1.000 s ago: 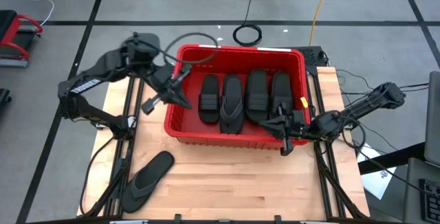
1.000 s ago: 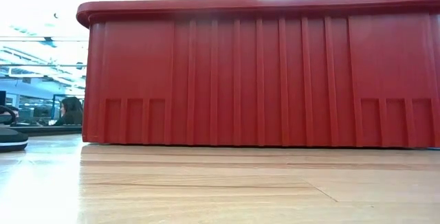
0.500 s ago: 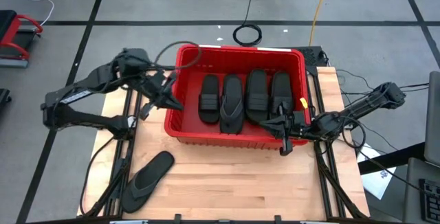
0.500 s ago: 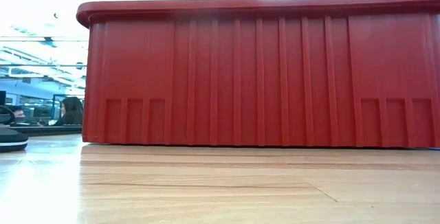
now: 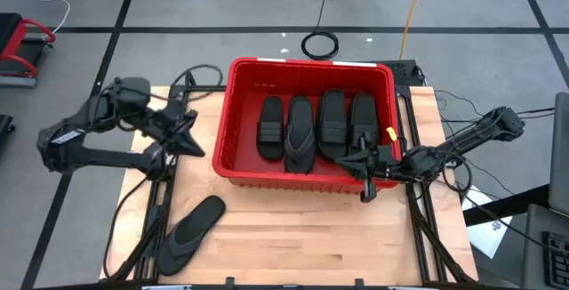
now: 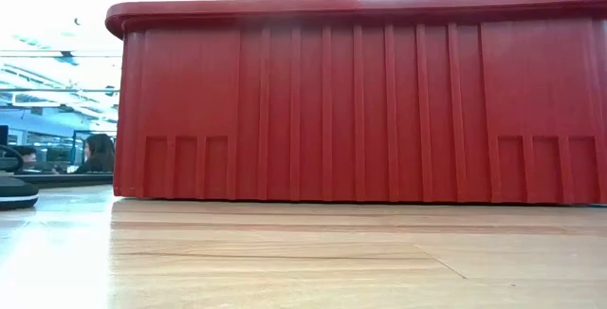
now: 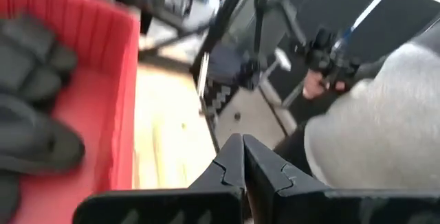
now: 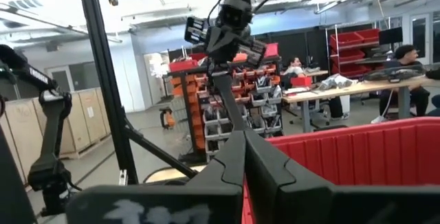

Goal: Pick and place slides into bin
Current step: Put the black slipper into the red organizer bin

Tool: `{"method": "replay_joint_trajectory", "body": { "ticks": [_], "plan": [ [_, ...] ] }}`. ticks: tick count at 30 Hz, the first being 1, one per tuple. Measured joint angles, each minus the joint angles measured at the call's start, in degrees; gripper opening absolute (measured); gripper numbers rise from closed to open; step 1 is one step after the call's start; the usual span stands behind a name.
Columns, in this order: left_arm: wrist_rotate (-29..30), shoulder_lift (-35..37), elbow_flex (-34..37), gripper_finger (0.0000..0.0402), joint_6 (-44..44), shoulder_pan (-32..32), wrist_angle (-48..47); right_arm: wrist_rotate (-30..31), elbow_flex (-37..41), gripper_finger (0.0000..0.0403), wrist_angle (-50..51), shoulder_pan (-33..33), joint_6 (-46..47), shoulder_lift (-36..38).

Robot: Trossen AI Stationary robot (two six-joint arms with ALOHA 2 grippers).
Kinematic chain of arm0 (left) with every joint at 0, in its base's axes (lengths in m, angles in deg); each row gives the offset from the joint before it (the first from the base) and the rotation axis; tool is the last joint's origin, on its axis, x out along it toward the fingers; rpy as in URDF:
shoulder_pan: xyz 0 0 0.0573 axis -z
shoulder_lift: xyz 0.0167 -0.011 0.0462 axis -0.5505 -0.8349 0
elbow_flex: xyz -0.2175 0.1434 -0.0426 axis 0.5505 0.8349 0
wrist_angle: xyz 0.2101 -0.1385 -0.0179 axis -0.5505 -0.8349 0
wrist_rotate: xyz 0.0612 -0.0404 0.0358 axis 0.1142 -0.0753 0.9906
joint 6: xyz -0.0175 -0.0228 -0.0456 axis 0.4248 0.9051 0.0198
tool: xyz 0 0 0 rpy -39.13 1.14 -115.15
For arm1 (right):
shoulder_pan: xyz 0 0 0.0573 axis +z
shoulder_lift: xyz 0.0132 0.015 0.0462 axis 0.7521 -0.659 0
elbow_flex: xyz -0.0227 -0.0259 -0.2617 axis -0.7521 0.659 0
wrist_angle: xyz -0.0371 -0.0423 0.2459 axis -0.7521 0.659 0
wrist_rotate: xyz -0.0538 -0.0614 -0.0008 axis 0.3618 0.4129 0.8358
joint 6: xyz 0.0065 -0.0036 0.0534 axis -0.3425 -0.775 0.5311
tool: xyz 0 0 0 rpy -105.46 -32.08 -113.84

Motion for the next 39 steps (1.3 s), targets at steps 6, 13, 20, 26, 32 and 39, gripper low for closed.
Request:
{"method": "replay_joint_trajectory", "body": {
  "ticks": [6, 13, 20, 26, 32, 39],
  "plan": [
    [6.4, 0.3, 0.0, 0.0003, 0.6, 9.5, -15.4, 0.0, 0.0, 0.0, 0.4, 0.0, 0.0, 0.0],
    [13.5, -3.7, 0.1, 0.0004, -2.0, 20.8, -23.5, 0.0, 0.0, 0.0, 1.2, 0.0, -0.4, 0.0],
    [23.4, -7.4, 1.7, 0.0003, -7.5, 29.3, -31.1, 0.0, 0.0, 0.0, 1.4, 0.0, -0.2, 0.0],
    [23.1, -7.8, 11.9, 0.0018, -3.8, 36.5, -25.6, 0.0, 0.0, 0.0, 3.5, 0.0, -0.2, 0.0],
    [17.3, -7.8, 22.0, 0.0051, 7.5, 43.2, -10.6, -0.1, 0.0, 0.0, 4.6, 0.0, 0.0, 0.0],
    [14.5, -7.8, 28.8, 0.0149, 16.5, 47.9, 2.8, -0.1, 0.0, 0.0, 4.6, 0.0, 0.0, 0.0]
  ]
}}
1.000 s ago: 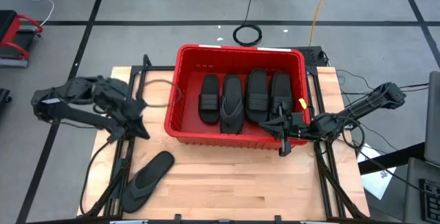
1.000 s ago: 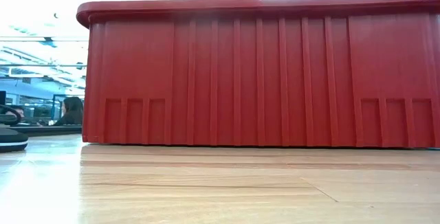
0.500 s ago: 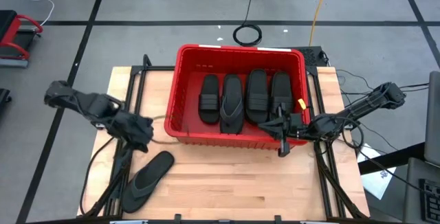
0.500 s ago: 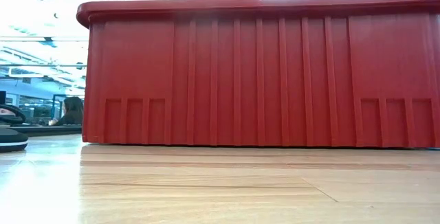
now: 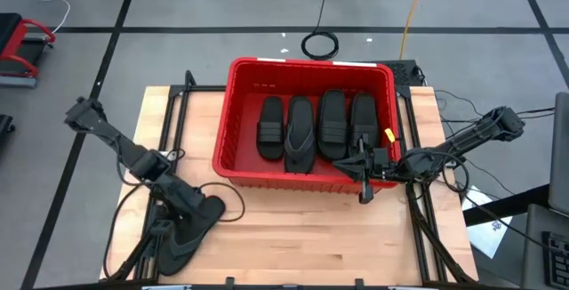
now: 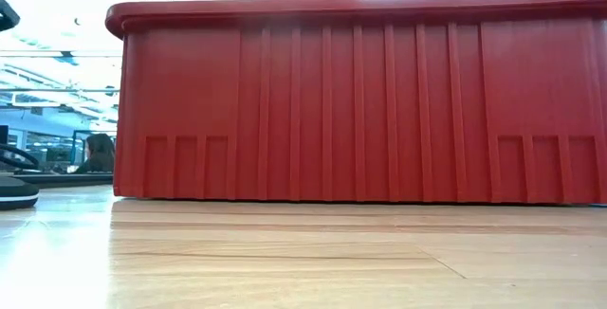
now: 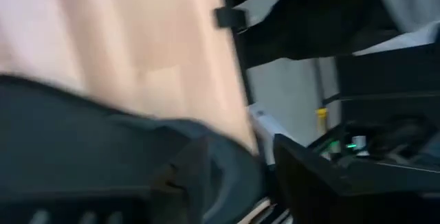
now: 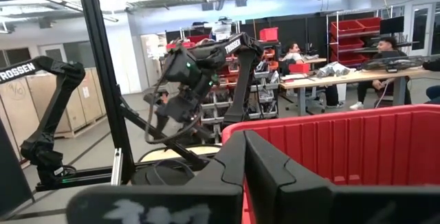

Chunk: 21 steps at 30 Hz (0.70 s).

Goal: Pick and place slides into bin
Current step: Put the black slipper into the red organizer bin

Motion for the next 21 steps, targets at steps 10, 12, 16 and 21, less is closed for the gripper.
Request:
{"method": "replay_joint_trajectory", "body": {
  "ticks": [10, 12, 16, 21],
  "plan": [
    [-4.5, -4.9, 4.0, 0.0276, 8.4, 5.7, 9.2, 0.0, 0.0, 0.0, 0.0, 0.0, 0.0, 0.0],
    [-4.6, -6.9, 4.0, 0.0288, 9.0, 7.0, 13.0, 0.0, 0.0, 0.0, 0.0, 0.0, 0.0, 0.0],
    [-3.0, -11.8, 4.0, 0.03, 13.6, 8.2, 13.6, 0.0, 0.0, 0.0, 0.0, 0.0, 1.5, 0.0],
    [-2.1, -17.7, 4.0, 0.0301, 20.6, 8.4, 12.6, -0.2, 0.0, 0.0, 0.0, 0.0, 2.8, 0.0]
  ]
}}
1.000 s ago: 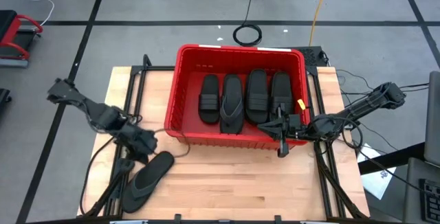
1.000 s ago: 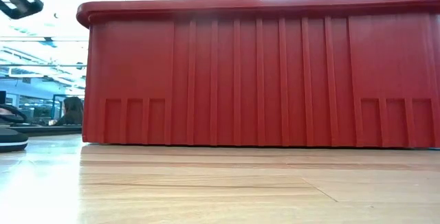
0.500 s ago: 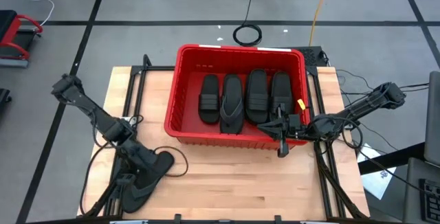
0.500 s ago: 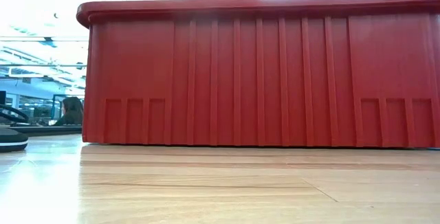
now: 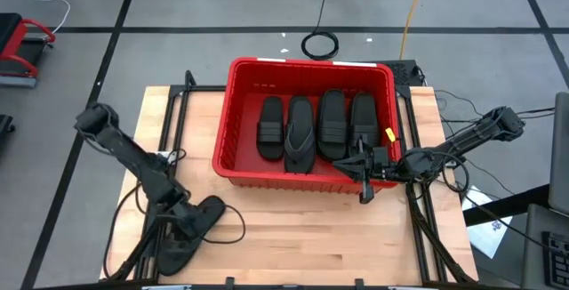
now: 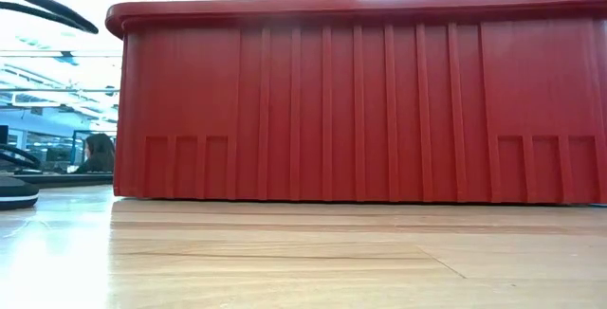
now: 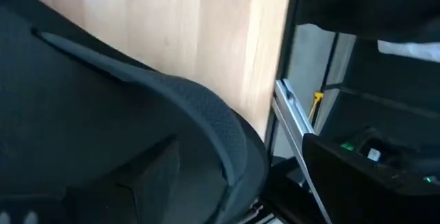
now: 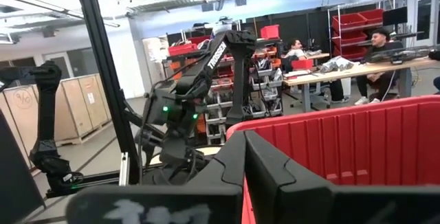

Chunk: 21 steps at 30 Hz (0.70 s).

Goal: Pick and place slides into bin
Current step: Put the black slipper into the red organizer bin

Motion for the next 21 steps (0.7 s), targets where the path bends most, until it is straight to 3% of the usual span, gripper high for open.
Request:
{"method": "replay_joint_trajectory", "body": {
  "ticks": [7, 10, 16, 21],
  "plan": [
    [3.2, -1.8, 0.0, 0.03, 1.9, 0.0, 3.6, -0.2, 0.0, 0.0, 0.0, 0.0, 0.4, 0.0],
    [3.6, -2.6, 0.0, 0.0278, 2.0, 0.0, 3.9, -0.4, 0.0, 0.0, 0.0, 0.0, 0.4, 0.0],
    [3.0, -5.5, 0.0, 0.0174, 1.2, 0.1, 3.7, -1.8, 0.0, 0.0, 0.2, 0.0, 0.4, 0.0],
    [-1.8, -6.3, 0.0, 0.0043, -2.4, 0.1, 4.6, -2.0, 0.0, 0.0, 0.4, 0.0, 0.2, 0.1]
  ]
}}
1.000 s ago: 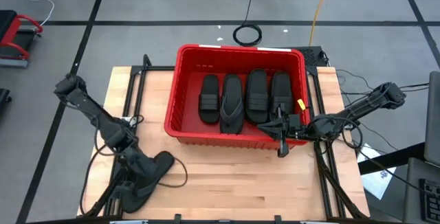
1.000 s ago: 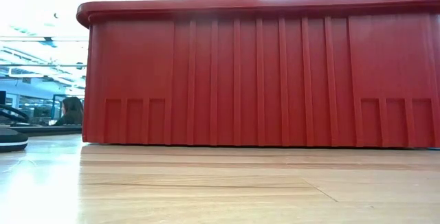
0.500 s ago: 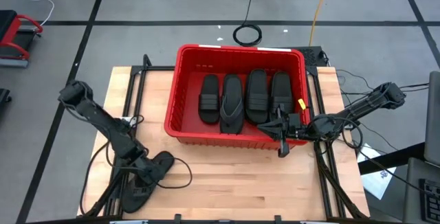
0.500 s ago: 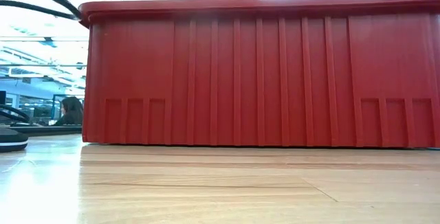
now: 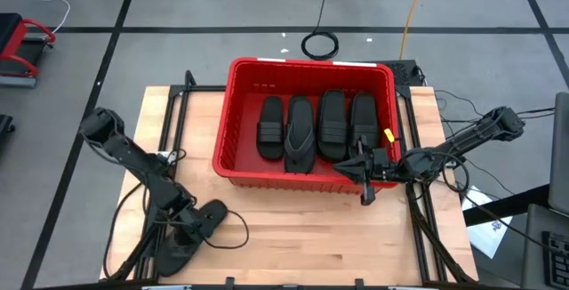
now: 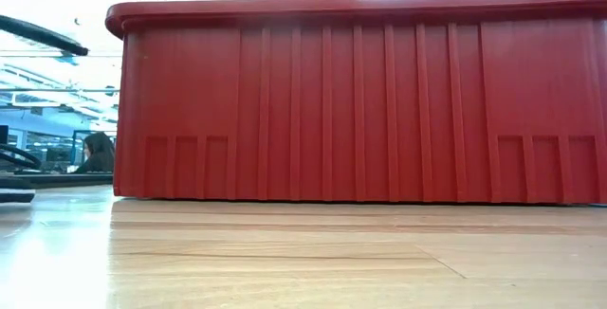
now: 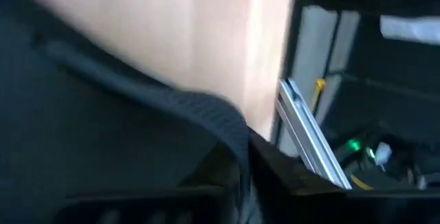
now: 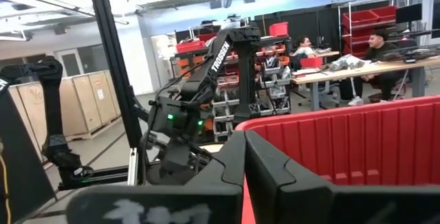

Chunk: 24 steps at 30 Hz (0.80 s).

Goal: Pick and place slides into bin
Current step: Put the black slipper into the red organizer bin

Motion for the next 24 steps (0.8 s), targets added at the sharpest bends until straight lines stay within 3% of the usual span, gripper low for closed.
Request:
{"method": "replay_joint_trajectory", "body": {
  "ticks": [2, 8, 15, 24],
  "plan": [
    [-1.7, 0.1, 0.0, 0.0014, -1.8, 0.0, -0.1, 0.0, 0.0, 0.0, 0.6, 0.0, -0.3, 0.2],
    [-3.7, 0.2, -0.1, 0.0004, -4.7, -0.2, 2.4, 0.3, 0.0, 0.0, 2.3, 0.0, -0.4, 0.6],
    [-3.6, 2.6, -5.5, 0.0002, -8.5, -2.1, 2.6, 0.3, 0.0, 0.0, 2.4, 0.0, -0.9, 0.6],
    [7.7, 11.7, -16.5, 0.0001, -13.6, -3.3, 1.4, 0.2, 0.0, 0.0, 3.6, 0.0, -2.3, 2.1]
  ]
}}
